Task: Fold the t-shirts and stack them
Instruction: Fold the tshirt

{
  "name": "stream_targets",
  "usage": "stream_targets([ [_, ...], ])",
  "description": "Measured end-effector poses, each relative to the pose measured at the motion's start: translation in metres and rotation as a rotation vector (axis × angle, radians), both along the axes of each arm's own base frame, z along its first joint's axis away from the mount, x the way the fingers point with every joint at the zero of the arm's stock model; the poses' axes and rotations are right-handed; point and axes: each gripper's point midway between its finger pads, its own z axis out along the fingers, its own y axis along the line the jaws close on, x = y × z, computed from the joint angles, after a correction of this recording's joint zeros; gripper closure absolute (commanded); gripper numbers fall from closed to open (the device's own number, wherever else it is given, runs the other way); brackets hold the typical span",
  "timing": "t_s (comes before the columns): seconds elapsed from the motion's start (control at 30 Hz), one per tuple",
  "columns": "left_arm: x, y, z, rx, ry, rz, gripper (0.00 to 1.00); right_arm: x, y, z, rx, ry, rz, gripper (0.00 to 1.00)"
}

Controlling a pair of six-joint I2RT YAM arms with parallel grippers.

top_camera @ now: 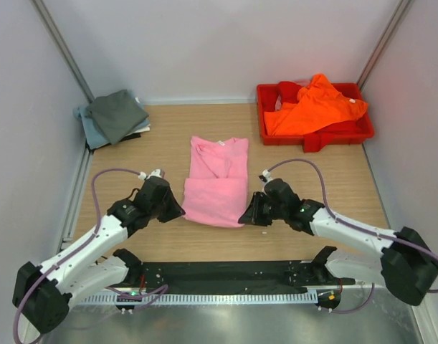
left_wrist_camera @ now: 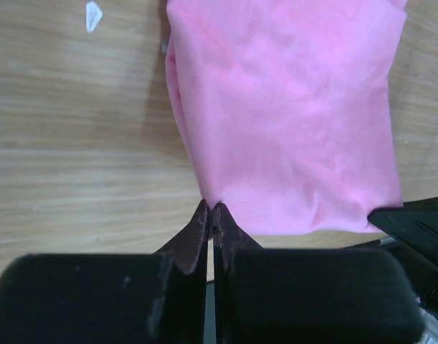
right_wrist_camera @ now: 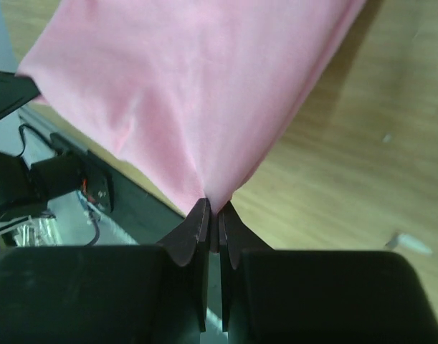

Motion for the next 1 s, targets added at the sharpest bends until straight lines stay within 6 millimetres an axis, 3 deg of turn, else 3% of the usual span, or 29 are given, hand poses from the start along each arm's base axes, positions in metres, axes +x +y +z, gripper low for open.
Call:
stream_targets([
  [0.17,-0.03,0.01,0.007,0.006,0.031,-0.014,1.0,-0.034,-0.002,0.03,0.045,-0.036,-0.002,0.99],
  [0.27,-0.04,0.016,0.015,0.006,0.041,-0.013,1.0,-0.037,-0.01,0.049,0.056,-0.064,-0.035,0.99],
  [0.4,-0.041,0.015,0.042,-0.021,0.016,-0.013,1.0,-0.031,-0.015,0.072,0.047,-0.095,-0.071,0.99],
  [0.57,-0.039,0.01,0.06,-0.04,0.005,-0.023,1.0,-0.029,-0.025,0.069,-0.007,-0.098,-0.107,0.99],
  [1.0,-0.022,-0.005,0.057,0.029,0.066,-0.073,1.0,-0.021,-0.039,0.066,-0.104,-0.115,-0.15,0.99],
])
